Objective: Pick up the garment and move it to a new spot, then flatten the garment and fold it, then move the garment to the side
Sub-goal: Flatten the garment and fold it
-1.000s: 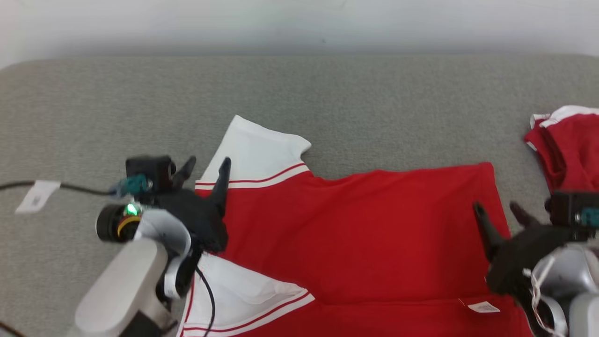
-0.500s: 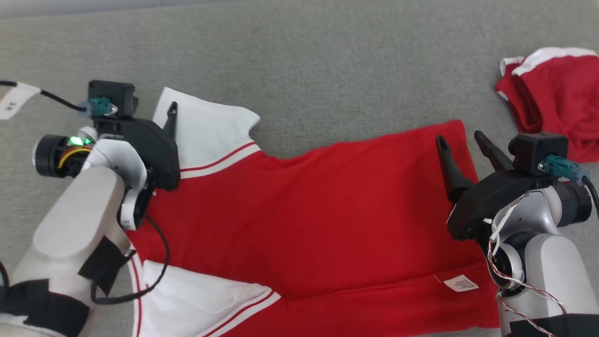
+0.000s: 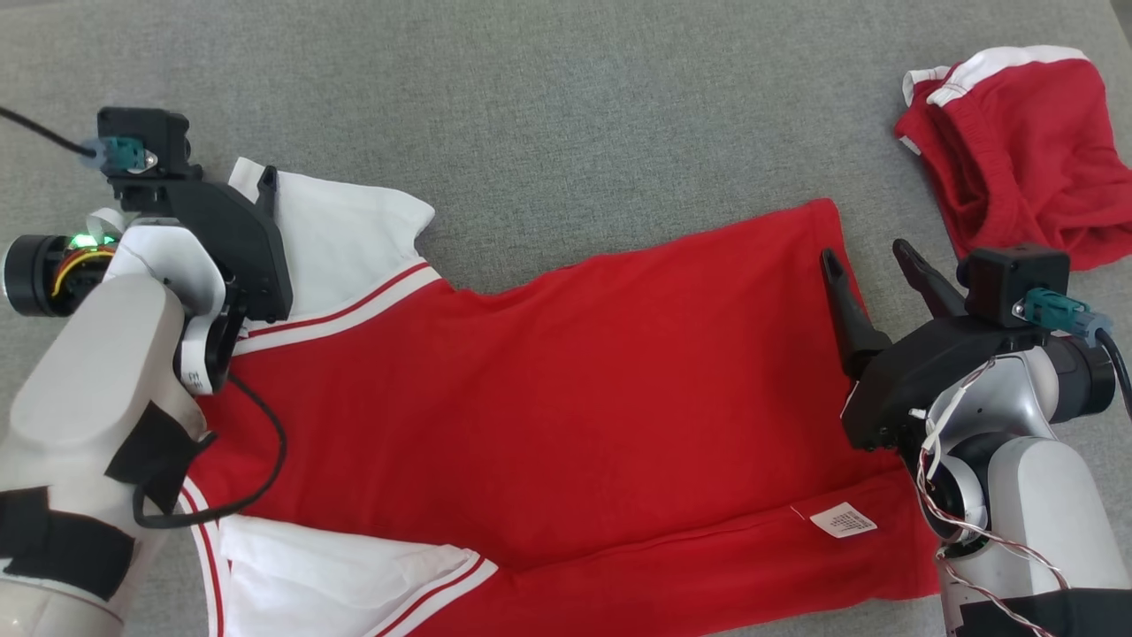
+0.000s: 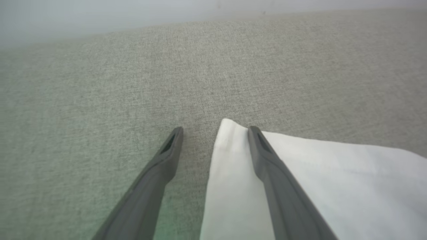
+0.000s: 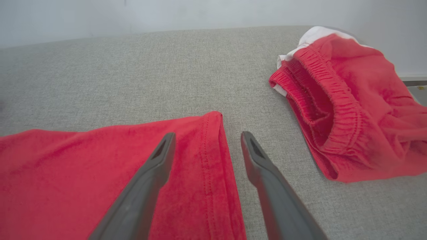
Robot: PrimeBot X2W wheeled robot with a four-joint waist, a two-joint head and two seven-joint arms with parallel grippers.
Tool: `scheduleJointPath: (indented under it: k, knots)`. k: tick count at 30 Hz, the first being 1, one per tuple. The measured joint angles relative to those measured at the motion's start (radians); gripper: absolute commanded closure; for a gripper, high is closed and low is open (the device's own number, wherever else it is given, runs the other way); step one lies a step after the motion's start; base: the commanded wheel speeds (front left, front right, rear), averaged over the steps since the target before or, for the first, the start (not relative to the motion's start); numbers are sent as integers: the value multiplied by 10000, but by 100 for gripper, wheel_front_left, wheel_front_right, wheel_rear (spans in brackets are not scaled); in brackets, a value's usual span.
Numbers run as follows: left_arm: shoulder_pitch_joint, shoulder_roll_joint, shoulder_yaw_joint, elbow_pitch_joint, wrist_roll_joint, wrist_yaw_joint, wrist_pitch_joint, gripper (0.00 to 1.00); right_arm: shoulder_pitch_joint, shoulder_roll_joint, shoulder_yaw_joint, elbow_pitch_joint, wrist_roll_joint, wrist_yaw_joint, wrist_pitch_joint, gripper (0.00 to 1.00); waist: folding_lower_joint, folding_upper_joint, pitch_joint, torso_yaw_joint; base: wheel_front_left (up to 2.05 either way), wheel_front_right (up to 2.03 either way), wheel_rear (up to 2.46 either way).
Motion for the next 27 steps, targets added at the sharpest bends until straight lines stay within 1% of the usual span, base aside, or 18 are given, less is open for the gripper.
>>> scheduleJointPath:
  k: [2,8,10,11,12,13,14,15,16,19,23,27]
  knots:
    - [-86,38,-10,-21,-6,75,244,0,41,0,2,-29,-12,-2,40,0,0,0,-49,13,0,0,0]
    - [-117,226,-94,-194,-104,88,859,0,137,0,96,-94,-10,0,123,0,-1,0,-103,-5,0,0,0]
    - [-113,267,-157,-251,-117,73,997,9,157,2,127,-115,-10,0,134,0,-1,0,-71,-32,0,0,0]
    - [-113,293,-209,-280,-113,56,1035,19,162,0,140,-136,-10,-2,140,0,-1,0,-50,-47,0,0,0]
    - [-117,313,-251,-307,-94,17,1087,25,163,2,151,-165,-10,0,144,0,-1,0,-22,-64,0,0,0]
    - [-122,326,-305,-332,-63,-8,1149,27,163,2,153,-192,-12,0,173,0,-1,0,9,-83,0,0,0]
    - [-147,341,-351,-357,-31,-17,1210,57,163,2,150,-232,-12,0,186,0,-2,0,46,-98,0,0,0]
    - [-184,355,-372,-364,-31,-44,1308,73,158,0,128,-278,-13,0,213,0,-2,-2,89,-110,0,0,0]
    - [-240,359,-399,-384,-31,-92,1340,100,156,0,102,-314,-29,0,217,0,-2,-2,135,-118,0,0,0]
    - [-337,282,-449,-453,-42,-98,1419,100,151,2,0,-374,-105,0,268,0,-1,-1,245,-109,0,0,0]
    - [-363,180,-568,-560,82,98,1221,100,75,-25,-309,-399,-184,0,410,0,-2,-2,304,22,0,0,0]
    - [-401,-221,-640,-635,159,288,934,100,-593,-378,-719,-430,-541,-2,767,0,-1,-2,390,300,0,0,0]
